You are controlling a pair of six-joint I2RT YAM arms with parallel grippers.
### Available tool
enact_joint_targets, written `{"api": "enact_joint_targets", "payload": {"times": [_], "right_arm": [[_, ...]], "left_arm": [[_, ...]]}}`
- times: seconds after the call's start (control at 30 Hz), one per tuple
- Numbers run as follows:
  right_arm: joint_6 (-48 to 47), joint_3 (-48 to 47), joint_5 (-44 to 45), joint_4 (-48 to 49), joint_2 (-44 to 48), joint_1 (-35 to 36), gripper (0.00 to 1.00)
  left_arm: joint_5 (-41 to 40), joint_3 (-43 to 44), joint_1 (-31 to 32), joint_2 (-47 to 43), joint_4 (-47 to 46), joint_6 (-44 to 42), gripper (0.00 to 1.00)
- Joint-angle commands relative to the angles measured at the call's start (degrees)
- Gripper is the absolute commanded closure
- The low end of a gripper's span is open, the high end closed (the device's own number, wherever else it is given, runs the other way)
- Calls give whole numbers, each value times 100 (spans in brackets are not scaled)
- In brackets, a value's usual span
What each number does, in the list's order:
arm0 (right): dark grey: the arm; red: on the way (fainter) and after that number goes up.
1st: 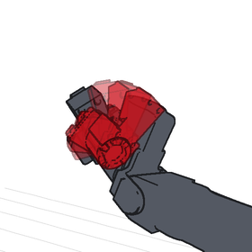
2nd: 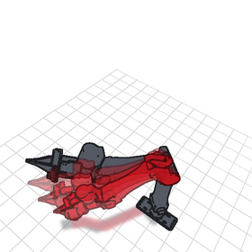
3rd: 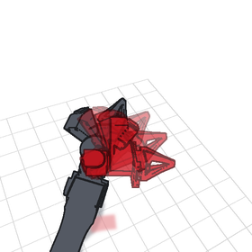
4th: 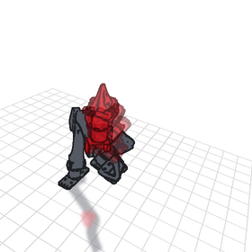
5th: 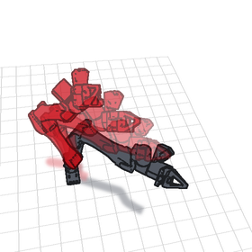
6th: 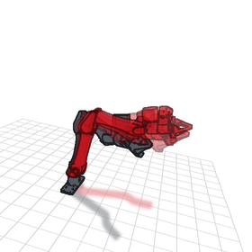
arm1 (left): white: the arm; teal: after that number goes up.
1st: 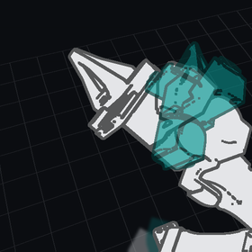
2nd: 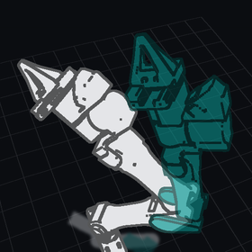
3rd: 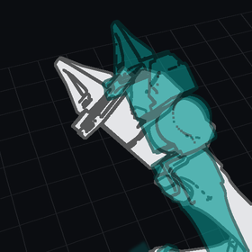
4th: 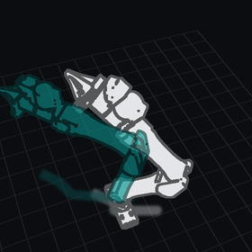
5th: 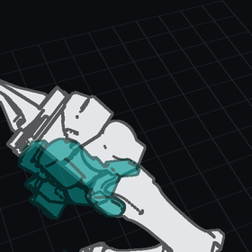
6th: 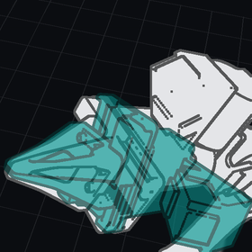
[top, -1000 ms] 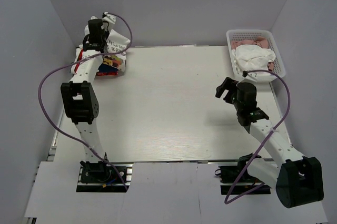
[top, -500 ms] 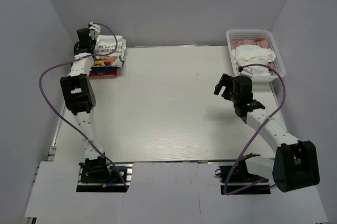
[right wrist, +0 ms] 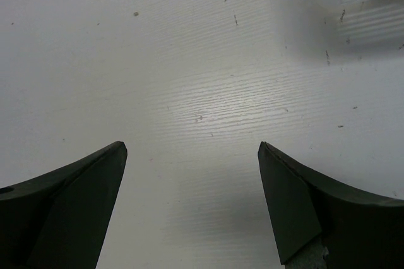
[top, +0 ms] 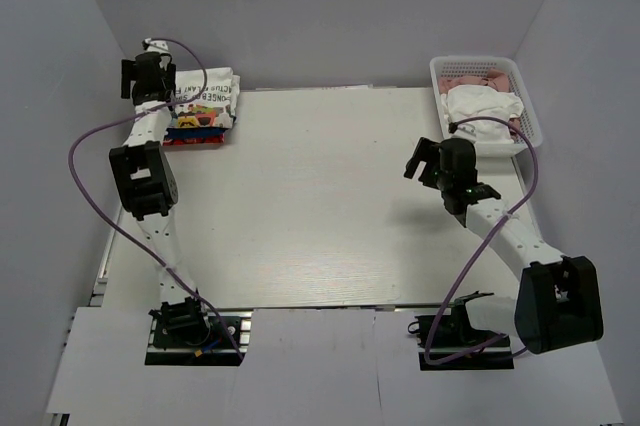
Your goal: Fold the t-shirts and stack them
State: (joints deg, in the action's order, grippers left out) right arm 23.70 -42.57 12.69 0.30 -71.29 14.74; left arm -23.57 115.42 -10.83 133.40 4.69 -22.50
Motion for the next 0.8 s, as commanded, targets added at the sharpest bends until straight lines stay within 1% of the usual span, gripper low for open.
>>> {"api": "enact_joint_targets", "payload": {"times": [0.0,0.07,0.1,0.13,0.2,0.23,0.27,0.3,0.33,0.37,0.4,0.43,0.47,0.5,0.57,0.6,0.63,0.67,0.7,0.73,0.77], "right_arm": [[-24,-16,-82,199,421,-15,10],[-6,82,-100,252,676,-7,10],[-24,143,-100,252,756,-6,10],[2,178,-100,217,809,2,10],[46,266,-117,199,1038,-15,10],[125,336,-170,216,1099,-7,10],[143,380,-257,243,1186,-15,10],[169,459,-362,286,1231,11,10],[239,521,-416,313,1249,2,10],[292,547,-503,296,1257,-6,10],[354,539,-574,252,1258,-6,10],[372,530,-627,226,1284,-6,10],[424,521,-662,173,1310,-6,10],[433,539,-680,86,1328,-6,10],[346,670,-688,24,1459,11,10],[319,714,-732,-3,1555,-15,10],[293,836,-759,6,1643,-24,10],[180,1029,-1046,136,1705,-7,10],[170,1222,-1101,277,1828,-6,10],[187,1303,-1189,348,1977,-15,10],[222,1469,-1207,427,2109,2,10]], "left_arm": [[-402,-107,-51,-885,-5,858,0],[201,121,-51,-1149,487,1299,0],[456,191,1,-1246,942,1640,0],[859,270,54,-1351,1138,1774,0],[1195,219,212,-1825,1359,2090,0],[1528,-165,213,-2044,1359,2771,0],[1688,-464,361,-2290,1177,3134,0],[1846,-798,441,-2797,975,3416,0],[1908,-1480,546,-3046,581,4046,0],[1987,-1852,660,-3292,368,4348,0],[2093,-2221,922,-3529,175,4629,0],[2285,-2930,1073,-3958,-175,5015,0],[2409,-3259,1248,-4154,-327,5114,0],[2410,-3837,1642,-4330,-380,5237,0],[2602,-4402,2022,-4822,-460,5352,0],[2882,-5040,2319,-4998,-460,5440,0],[3120,-5455,2461,-5191,-834,5493,0],[3392,-6338,2593,-5576,-1169,5546,0],[3821,-6721,2717,-5754,-1511,5642,0],[3947,-7012,2900,-5912,-1802,5721,0],[4018,-7346,2972,-6062,-1805,5774,0]]}}
